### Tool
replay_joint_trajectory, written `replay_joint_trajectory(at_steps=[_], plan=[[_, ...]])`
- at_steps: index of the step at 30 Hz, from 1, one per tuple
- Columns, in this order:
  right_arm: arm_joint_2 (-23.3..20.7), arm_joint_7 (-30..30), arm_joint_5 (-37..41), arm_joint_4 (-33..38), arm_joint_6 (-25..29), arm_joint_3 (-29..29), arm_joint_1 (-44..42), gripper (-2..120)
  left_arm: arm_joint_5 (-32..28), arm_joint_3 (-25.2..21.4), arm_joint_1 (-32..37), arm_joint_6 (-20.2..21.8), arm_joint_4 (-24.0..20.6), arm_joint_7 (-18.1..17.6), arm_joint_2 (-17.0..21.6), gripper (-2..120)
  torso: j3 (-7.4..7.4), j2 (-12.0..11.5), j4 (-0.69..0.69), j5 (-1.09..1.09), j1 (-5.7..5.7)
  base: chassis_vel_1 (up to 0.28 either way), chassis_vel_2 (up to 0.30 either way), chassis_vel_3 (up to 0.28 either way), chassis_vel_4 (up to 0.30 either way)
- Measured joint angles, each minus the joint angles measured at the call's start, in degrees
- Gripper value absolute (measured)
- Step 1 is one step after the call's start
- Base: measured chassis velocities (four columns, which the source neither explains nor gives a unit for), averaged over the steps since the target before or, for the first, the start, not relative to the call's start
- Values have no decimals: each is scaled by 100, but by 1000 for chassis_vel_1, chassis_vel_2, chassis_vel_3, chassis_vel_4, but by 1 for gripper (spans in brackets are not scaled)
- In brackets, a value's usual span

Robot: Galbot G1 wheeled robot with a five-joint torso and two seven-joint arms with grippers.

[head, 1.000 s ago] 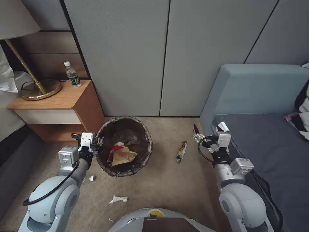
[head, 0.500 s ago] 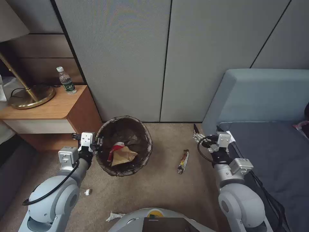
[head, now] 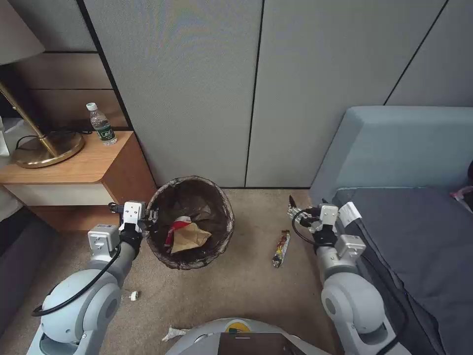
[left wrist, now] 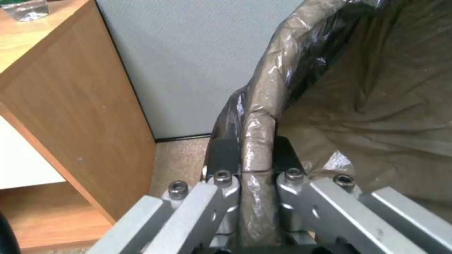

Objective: Pick up the trash bin, then pick up the garbage from the floor and place it into the trash bin.

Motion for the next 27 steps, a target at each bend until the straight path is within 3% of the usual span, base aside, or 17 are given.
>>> replay_joint_trajectory(at_steps=[27], plan=[[-138,836,1475,-2170,-437,-925,1452,100,-55,-66,94,33,-18,-77,25,3,1,0,1,0,0,0,0,0,0]])
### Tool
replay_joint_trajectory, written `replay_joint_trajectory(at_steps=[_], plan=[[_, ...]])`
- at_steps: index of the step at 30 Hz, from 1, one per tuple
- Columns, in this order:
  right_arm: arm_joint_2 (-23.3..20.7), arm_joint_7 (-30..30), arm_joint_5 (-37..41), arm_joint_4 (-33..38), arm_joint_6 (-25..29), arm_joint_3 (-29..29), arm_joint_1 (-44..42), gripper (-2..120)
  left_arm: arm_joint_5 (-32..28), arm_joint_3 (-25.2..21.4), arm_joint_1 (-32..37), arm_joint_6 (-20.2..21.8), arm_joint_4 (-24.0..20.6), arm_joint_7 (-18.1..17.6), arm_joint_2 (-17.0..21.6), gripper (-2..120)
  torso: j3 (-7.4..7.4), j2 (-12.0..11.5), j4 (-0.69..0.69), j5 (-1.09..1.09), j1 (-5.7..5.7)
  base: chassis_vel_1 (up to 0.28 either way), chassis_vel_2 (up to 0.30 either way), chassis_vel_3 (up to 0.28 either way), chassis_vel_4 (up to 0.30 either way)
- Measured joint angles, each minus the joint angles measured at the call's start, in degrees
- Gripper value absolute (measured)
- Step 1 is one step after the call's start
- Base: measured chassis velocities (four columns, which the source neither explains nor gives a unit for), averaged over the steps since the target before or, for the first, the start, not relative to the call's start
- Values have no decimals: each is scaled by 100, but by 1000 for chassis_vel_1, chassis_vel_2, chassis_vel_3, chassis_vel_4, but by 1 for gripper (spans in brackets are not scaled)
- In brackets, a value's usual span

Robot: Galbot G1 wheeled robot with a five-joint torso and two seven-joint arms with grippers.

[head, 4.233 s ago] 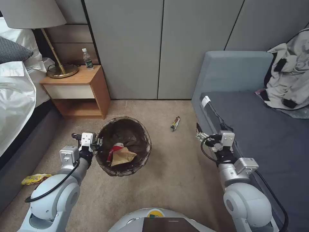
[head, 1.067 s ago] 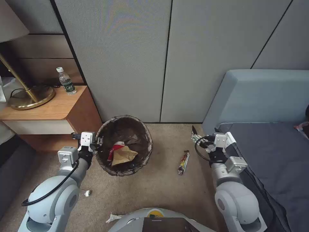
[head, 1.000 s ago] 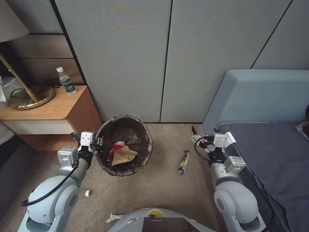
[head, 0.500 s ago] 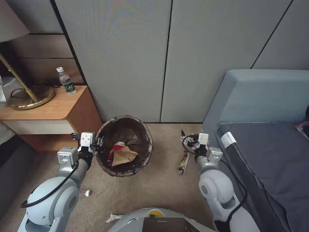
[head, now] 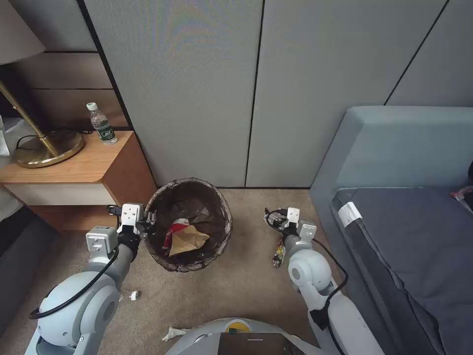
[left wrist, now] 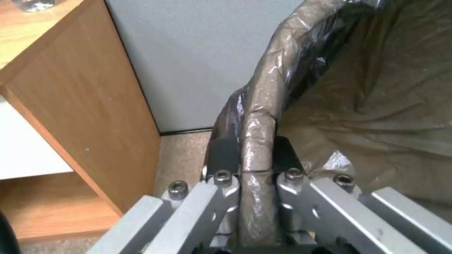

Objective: Pick up the trash bin, then pick up the garbage from the floor and place it into the trash bin.

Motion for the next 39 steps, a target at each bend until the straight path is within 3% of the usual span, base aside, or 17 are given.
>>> replay_joint_trajectory(at_steps=[18,39], plan=[[201,299,228,-1525,247,-173,507,100,-8,-12,14,0,1,-21,-15,3,0,0,0,0,0,0,0,0,0],[225,574,420,-2724,444,-104,948,100,-8,-16,-13,-3,3,-15,-16,3,0,0,0,1,0,0,0,0,0]])
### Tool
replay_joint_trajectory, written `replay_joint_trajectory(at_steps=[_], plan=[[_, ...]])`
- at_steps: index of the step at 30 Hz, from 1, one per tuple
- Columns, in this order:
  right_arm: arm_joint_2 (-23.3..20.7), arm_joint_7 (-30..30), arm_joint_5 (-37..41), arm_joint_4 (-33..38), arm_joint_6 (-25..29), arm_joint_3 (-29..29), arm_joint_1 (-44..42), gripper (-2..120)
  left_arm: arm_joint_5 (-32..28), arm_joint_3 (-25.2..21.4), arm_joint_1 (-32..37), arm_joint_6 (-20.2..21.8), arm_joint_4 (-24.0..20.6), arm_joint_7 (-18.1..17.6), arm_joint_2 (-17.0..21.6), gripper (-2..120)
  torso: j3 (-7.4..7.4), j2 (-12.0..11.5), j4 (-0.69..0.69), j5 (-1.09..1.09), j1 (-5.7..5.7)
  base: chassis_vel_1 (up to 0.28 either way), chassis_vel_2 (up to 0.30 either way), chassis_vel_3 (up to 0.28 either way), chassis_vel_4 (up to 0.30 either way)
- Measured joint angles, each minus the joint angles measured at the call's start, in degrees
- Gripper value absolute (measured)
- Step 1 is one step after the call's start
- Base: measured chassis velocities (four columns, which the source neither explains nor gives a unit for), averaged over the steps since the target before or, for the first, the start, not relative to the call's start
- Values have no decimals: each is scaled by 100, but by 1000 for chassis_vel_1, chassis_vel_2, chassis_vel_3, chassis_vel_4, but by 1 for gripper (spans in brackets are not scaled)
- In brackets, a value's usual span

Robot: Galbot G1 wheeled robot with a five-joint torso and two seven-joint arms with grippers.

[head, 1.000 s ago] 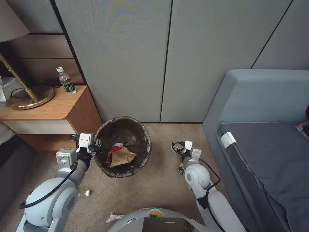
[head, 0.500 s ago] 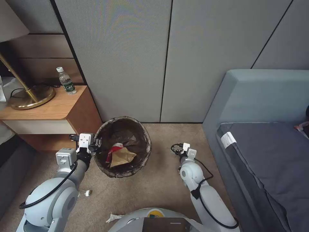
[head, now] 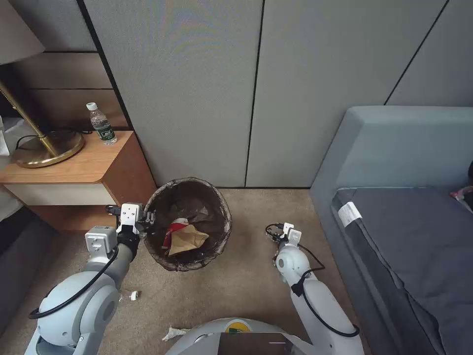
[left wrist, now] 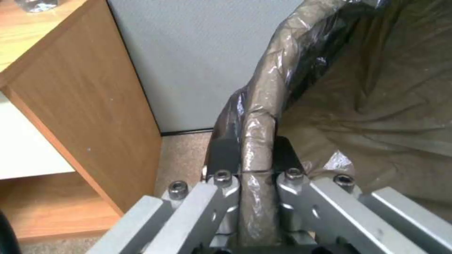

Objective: Pick up the trash bin, then pick up the garbage from the floor and place it into the trash bin.

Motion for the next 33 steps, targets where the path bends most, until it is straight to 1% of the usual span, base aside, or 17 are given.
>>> replay_joint_trajectory(at_steps=[6,9,13,16,20,33], plan=[[-26,-160,20,-414,243,-16,92,100,0,-3,-2,-1,0,1,20,3,0,0,0,0,0,0,0,0,0],[-18,-196,-3,-509,274,-28,120,100,0,7,-6,-2,0,1,20,3,0,0,0,0,0,0,0,0,0],[11,-265,-56,-792,334,-55,224,100,2,20,-14,-3,0,1,20,3,0,0,0,0,0,0,0,0,0],[69,-276,-121,-1147,411,-62,354,100,6,22,-15,-3,0,2,20,3,0,0,0,0,0,0,0,0,0],[110,-280,-129,-1381,456,-65,419,100,19,35,-16,-5,0,2,14,3,0,0,0,0,0,0,0,0,0],[118,-286,-109,-1620,510,-52,432,100,25,45,-7,-9,0,8,23,3,0,0,0,0,0,0,0,0,0]])
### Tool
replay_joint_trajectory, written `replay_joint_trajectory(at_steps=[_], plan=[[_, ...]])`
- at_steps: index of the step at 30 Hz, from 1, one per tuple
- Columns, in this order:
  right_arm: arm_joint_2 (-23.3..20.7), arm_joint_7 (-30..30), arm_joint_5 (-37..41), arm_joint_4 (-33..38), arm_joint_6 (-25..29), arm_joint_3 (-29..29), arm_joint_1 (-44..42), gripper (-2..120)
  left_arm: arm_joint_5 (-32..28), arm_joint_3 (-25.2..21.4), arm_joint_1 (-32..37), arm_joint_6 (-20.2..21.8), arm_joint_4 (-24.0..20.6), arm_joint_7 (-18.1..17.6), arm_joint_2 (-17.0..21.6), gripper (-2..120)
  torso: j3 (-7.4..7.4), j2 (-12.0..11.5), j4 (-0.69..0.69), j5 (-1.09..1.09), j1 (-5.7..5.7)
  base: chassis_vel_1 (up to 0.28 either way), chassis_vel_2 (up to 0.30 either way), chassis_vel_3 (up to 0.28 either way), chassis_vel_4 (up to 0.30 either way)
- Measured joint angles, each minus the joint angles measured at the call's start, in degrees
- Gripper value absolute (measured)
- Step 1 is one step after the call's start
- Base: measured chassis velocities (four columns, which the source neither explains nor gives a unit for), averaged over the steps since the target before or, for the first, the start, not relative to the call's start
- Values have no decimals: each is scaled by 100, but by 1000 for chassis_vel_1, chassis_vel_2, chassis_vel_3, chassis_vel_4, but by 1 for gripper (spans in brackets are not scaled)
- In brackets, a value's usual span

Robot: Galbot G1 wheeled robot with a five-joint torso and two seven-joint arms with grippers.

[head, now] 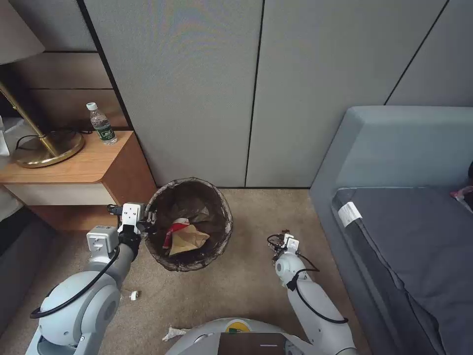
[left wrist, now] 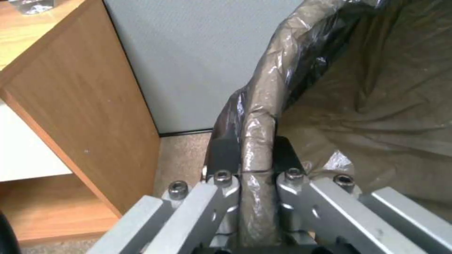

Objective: Pick up the trash bin, then pick up the garbage from the floor and place it into the trash bin.

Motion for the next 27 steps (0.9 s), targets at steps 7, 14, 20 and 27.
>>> replay_joint_trajectory(at_steps=[7,14,20,27], plan=[[-11,-51,0,-8,4,-2,-16,100,0,-4,5,-3,0,0,-3,3,0,0,0,0,0,0,0,0,0],[-10,-115,-14,-74,-4,0,7,92,-4,-11,1,-5,0,1,0,3,0,0,-1,-2,0,0,0,0,0],[-11,-120,-21,-121,21,13,28,69,-12,-25,-2,-5,0,0,2,3,-1,0,-3,-5,-1,0,0,0,0],[-36,-193,-24,-219,80,35,37,40,-7,-15,-19,-10,3,9,-29,3,-1,1,2,1,-1,0,0,0,0]])
